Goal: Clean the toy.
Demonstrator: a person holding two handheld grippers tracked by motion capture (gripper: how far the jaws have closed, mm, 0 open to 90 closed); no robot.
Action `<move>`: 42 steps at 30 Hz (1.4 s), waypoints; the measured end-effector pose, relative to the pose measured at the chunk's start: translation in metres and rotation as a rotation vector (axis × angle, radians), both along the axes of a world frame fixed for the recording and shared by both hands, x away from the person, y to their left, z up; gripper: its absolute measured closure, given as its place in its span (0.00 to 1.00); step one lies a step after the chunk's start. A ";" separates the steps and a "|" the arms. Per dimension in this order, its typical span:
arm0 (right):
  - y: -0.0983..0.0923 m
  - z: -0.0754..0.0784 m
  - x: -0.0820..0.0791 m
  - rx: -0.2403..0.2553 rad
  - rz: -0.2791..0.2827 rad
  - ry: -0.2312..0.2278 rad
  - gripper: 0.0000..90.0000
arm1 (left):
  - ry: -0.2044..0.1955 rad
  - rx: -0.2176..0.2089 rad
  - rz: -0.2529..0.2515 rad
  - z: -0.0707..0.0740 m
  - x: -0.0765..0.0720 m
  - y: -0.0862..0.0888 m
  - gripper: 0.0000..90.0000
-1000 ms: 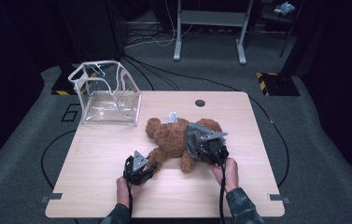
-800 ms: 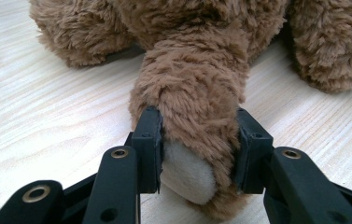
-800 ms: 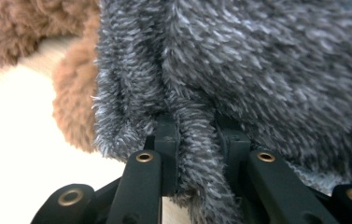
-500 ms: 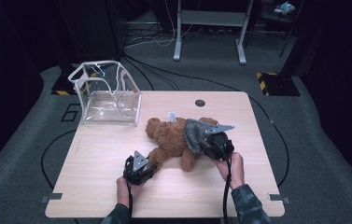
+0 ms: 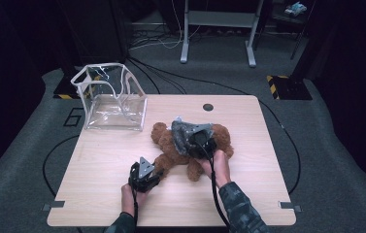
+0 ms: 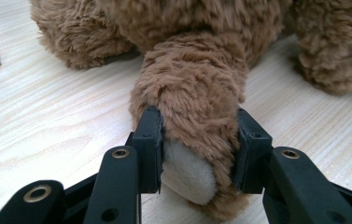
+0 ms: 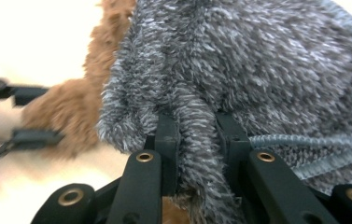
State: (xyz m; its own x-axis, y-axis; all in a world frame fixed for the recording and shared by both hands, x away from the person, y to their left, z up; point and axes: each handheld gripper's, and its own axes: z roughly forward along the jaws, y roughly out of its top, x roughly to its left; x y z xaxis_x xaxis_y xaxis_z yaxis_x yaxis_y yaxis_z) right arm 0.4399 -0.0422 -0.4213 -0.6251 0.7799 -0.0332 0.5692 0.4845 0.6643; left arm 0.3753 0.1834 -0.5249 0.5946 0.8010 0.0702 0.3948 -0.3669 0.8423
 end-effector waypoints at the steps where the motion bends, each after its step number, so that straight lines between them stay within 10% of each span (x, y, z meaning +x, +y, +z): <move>1: -0.001 0.000 -0.002 -0.002 0.017 0.000 0.83 | -0.001 0.000 0.000 0.000 0.000 0.000 0.67; 10: -0.004 -0.009 -0.021 -0.028 0.087 0.082 0.83 | -0.009 -0.001 0.003 -0.001 0.000 -0.001 0.67; 21: 0.002 0.048 -0.005 0.066 0.019 -0.087 0.83 | -0.011 0.003 0.001 0.000 0.000 0.000 0.67; 38: 0.030 -0.037 -0.023 -0.029 0.113 0.115 0.83 | -0.013 0.002 0.003 -0.001 0.000 -0.001 0.67; 42: 0.024 -0.030 -0.025 -0.004 0.117 0.110 0.83 | -0.011 0.001 0.001 0.000 0.000 0.000 0.67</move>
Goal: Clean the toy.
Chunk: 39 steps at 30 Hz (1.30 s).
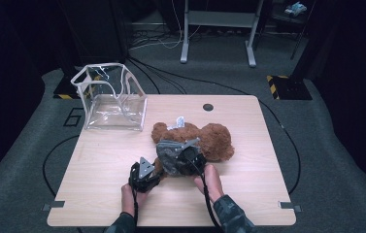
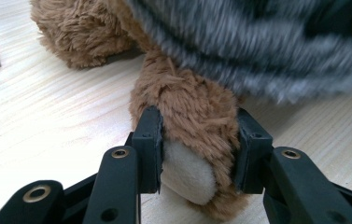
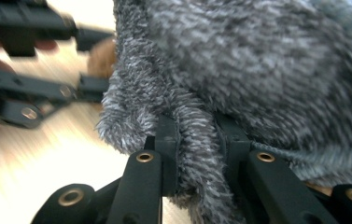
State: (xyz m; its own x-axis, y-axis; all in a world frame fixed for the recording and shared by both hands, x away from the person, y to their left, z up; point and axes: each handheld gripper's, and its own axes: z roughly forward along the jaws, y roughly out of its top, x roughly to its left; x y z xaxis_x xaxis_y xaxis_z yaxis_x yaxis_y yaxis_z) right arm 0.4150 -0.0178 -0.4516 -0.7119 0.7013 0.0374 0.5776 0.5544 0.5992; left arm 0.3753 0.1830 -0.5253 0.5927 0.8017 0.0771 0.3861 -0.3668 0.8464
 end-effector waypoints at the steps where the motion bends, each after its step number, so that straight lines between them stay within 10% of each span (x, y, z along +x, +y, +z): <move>1: -0.004 0.007 0.000 0.017 -0.008 -0.016 0.83 | 0.000 0.000 0.000 0.000 0.000 0.000 0.67; 6: -0.024 0.052 0.013 0.067 -0.101 -0.156 0.83 | -0.001 0.001 -0.001 0.000 0.000 0.000 0.67; 9: -0.029 0.065 0.033 0.072 -0.136 -0.160 0.83 | 0.001 0.000 -0.001 0.000 0.000 0.000 0.67; 20: -0.046 0.052 0.053 -0.058 -0.247 -0.128 0.83 | 0.008 0.004 -0.005 0.001 0.000 0.000 0.67; 29: -0.078 0.062 0.041 -0.006 -0.328 -0.164 0.83 | 0.005 0.001 -0.003 0.000 0.000 0.000 0.66; 34: -0.070 0.071 0.030 0.055 -0.281 -0.191 0.83 | 0.007 0.006 -0.005 0.001 0.000 0.000 0.66; 39: -0.048 0.037 0.028 0.030 -0.220 -0.104 0.83 | 0.006 0.005 -0.001 0.000 0.000 0.000 0.66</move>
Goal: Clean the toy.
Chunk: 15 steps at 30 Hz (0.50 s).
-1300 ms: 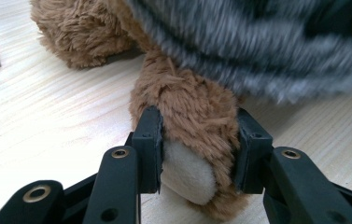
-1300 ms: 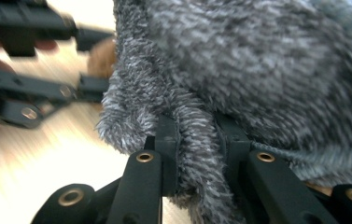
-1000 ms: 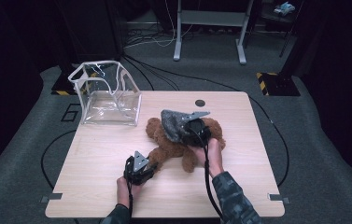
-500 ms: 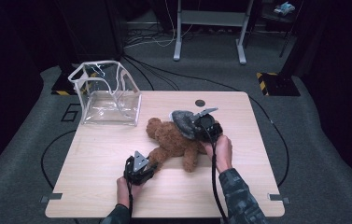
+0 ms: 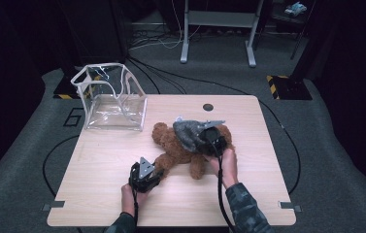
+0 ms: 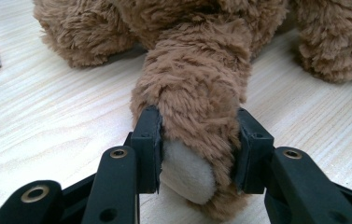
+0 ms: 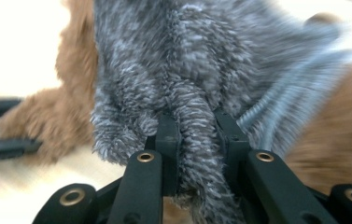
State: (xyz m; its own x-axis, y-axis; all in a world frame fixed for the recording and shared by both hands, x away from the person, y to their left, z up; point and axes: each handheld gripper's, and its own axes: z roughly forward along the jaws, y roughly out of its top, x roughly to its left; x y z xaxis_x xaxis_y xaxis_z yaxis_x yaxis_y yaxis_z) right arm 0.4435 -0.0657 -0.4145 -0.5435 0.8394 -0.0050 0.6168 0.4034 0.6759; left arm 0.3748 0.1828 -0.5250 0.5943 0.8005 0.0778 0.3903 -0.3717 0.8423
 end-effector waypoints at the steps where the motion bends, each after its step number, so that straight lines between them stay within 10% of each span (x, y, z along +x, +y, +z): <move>1: 0.004 -0.007 -0.002 -0.001 0.005 0.007 0.83 | 0.001 -0.002 0.001 0.000 0.000 0.000 0.66; 10: 0.015 -0.032 -0.029 0.028 0.079 0.048 0.83 | 0.007 -0.011 0.003 0.000 0.001 0.001 0.64; 15: 0.014 -0.030 -0.030 0.038 0.083 0.051 0.83 | 0.053 0.000 0.039 -0.001 0.002 0.003 0.39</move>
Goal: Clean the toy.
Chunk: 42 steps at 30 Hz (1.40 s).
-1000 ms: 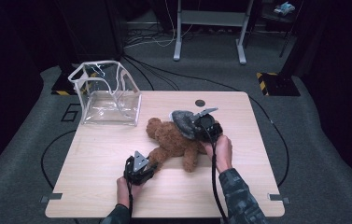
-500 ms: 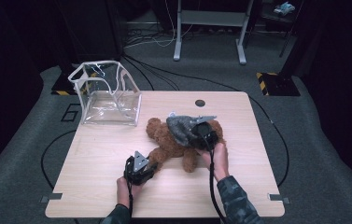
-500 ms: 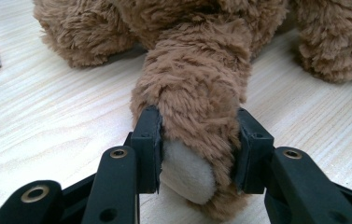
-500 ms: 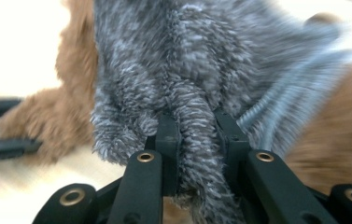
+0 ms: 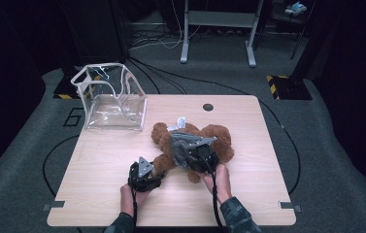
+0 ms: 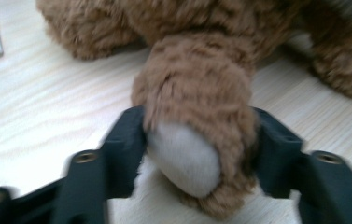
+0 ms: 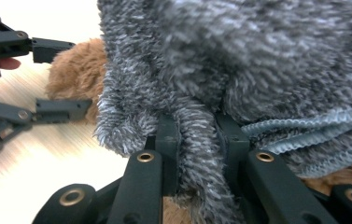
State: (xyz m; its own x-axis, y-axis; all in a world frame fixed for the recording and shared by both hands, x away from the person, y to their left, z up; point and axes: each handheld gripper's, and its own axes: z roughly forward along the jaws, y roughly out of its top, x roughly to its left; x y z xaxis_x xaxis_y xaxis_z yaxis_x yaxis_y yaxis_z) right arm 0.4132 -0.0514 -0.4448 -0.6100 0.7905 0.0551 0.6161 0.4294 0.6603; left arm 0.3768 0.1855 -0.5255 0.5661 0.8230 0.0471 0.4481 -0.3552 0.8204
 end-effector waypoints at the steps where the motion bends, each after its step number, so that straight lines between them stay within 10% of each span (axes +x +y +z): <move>1: -0.001 0.003 0.000 0.003 -0.002 -0.012 0.83 | -0.001 -0.007 0.006 0.000 0.000 0.000 0.37; 12: 0.028 0.017 -0.008 0.009 0.095 -0.058 0.83 | 0.019 -0.042 -0.014 0.000 -0.007 0.015 0.20; 21: 0.062 -0.021 -0.008 -0.069 0.167 0.052 0.83 | 0.032 -0.039 -0.003 -0.001 -0.011 0.030 0.18; 28: 0.054 -0.024 -0.020 -0.101 0.245 0.142 0.83 | 0.032 -0.031 0.010 -0.001 -0.011 0.030 0.18; 37: 0.035 0.000 -0.017 -0.021 0.167 0.024 0.83 | 0.035 -0.024 0.017 -0.002 -0.010 0.029 0.18; 42: 0.052 -0.038 -0.011 -0.094 0.166 0.146 0.83 | 0.040 -0.013 0.013 -0.001 -0.010 0.029 0.18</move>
